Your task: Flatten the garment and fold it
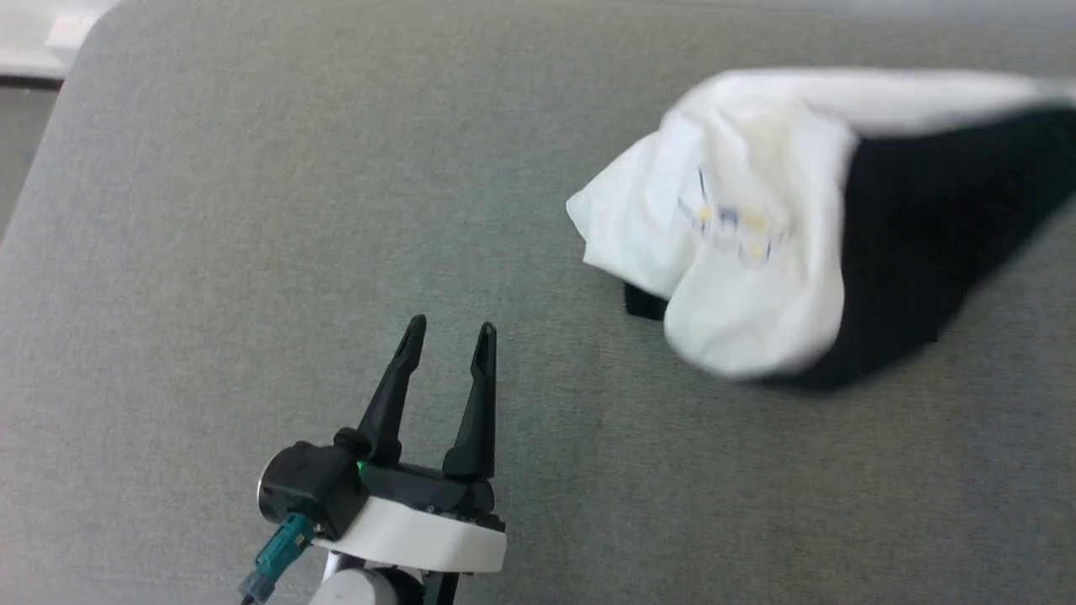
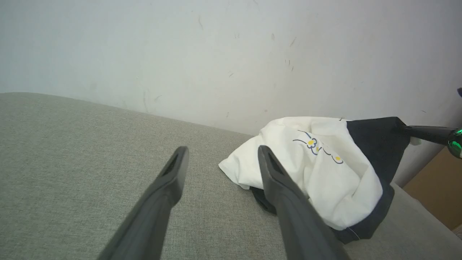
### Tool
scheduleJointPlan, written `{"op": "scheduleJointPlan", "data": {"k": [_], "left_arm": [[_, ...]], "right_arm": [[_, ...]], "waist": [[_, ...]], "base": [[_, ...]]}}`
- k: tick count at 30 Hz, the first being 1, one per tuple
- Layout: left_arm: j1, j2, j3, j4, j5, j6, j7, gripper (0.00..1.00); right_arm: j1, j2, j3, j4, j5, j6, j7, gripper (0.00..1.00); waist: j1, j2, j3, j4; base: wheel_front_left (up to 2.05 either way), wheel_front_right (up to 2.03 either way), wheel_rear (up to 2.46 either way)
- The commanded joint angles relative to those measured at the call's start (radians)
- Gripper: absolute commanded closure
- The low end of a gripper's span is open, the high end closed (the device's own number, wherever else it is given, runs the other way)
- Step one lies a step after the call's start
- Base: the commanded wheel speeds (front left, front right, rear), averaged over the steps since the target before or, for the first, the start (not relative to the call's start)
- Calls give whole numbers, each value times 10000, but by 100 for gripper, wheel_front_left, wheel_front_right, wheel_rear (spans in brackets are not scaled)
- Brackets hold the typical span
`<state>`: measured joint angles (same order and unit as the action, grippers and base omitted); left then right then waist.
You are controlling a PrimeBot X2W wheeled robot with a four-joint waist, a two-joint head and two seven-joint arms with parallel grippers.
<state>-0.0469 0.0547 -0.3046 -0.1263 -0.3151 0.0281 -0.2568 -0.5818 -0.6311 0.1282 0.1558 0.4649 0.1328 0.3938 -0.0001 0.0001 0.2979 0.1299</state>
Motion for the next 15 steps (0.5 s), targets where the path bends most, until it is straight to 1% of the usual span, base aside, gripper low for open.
{"op": "scheduleJointPlan", "data": {"k": [1, 4, 6, 8, 9, 10, 11, 13, 15], "left_arm": [[112, -44, 42, 25, 57, -77, -49, 0], [213, -44, 42, 39, 78, -128, -49, 0], [281, -44, 50, 73, 119, -150, -49, 0], [344, -22, 82, 107, 169, -153, -49, 0], [374, -8, 101, 121, 183, -153, -49, 0], [406, 17, 109, 143, 199, -157, -49, 0], [433, 47, 105, 164, 218, -163, -49, 0], [455, 93, 86, 201, 233, -174, -46, 0], [468, 127, 60, 224, 236, -183, -29, 0]], "right_arm": [[1084, -42, -640, 79, -178, -21, 90, 100], [2738, 60, -1691, 266, -642, -21, 141, 100], [3774, 391, -2229, 401, -896, -21, 138, 100], [4520, 786, -2535, 500, -1093, -21, 68, 100], [4774, 973, -2613, 537, -1197, -21, 10, 79], [4943, 1144, -2656, 567, -1280, -21, -57, 10], [5047, 1291, -2685, 594, -1362, -21, -116, 0], [5104, 1474, -2586, 590, -1423, -21, -196, 0], [4990, 1659, -2522, 370, -1197, -21, -228, 0]], "waist": [[1, -1, -378, -351], [1, -1, -433, -368], [1, -1, -476, -383], [1, -1, -531, -423], [1, -1, -569, -451], [1, -1, -622, -484], [1, -1, -666, -516], [1, -1, -771, -569], [1, -1, -898, -613]], "base": [[0, 0, 0], [0, 0, 0], [0, 0, 0], [0, 0, 0], [0, 0, 0], [0, 0, 0], [0, 0, 0], [0, 0, 0], [0, 0, 0]]}}
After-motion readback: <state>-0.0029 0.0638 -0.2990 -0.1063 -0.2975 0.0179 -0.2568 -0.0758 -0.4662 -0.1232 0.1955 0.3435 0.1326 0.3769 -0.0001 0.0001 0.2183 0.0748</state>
